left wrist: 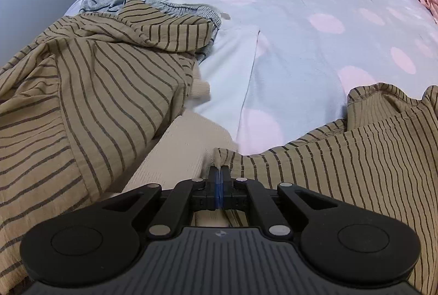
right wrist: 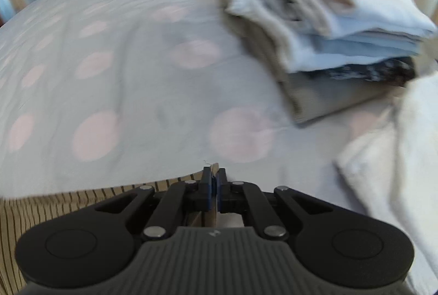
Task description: Fold clothes
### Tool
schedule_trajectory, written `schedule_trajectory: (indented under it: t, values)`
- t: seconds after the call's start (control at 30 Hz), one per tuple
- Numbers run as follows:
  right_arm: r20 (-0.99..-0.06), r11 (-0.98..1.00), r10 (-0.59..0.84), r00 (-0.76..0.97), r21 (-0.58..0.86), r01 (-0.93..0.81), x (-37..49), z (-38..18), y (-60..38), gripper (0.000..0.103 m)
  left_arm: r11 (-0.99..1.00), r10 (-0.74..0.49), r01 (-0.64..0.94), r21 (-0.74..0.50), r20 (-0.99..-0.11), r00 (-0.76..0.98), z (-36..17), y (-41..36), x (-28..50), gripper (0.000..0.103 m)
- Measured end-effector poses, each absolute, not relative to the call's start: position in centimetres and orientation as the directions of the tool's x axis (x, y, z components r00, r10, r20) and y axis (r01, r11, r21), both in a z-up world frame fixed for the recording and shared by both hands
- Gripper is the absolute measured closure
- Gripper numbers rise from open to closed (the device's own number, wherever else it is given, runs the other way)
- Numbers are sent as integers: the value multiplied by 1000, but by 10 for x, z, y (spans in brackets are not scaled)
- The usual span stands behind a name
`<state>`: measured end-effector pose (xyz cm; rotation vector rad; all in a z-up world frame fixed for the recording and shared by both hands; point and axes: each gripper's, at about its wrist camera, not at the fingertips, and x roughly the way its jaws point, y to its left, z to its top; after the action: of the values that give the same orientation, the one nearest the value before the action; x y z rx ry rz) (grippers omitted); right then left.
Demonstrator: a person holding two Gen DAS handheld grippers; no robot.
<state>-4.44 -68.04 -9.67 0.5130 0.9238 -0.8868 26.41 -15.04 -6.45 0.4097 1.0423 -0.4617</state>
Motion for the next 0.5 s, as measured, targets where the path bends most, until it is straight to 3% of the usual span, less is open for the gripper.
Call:
schedule_trajectory:
  t: [0.13, 0.27, 0.33, 0.5]
  values:
    - [-866, 551, -400, 301, 35, 834, -48, -100, -686, 99, 819, -171, 561, 117, -885, 433, -64, -152, 260, 103]
    - [-866, 559, -386, 319, 55, 827, -51, -95, -684, 89, 808, -234, 584, 82, -864, 446, -54, -145, 251, 96]
    - [-858, 569, -389, 335, 63, 820, -56, -89, -682, 76, 803, -266, 591, 73, -844, 466, -45, -141, 242, 90]
    - [-855, 614, -357, 376, 89, 785, -72, -78, -666, 76, 806, -304, 592, 5, -855, 420, -33, -130, 218, 87]
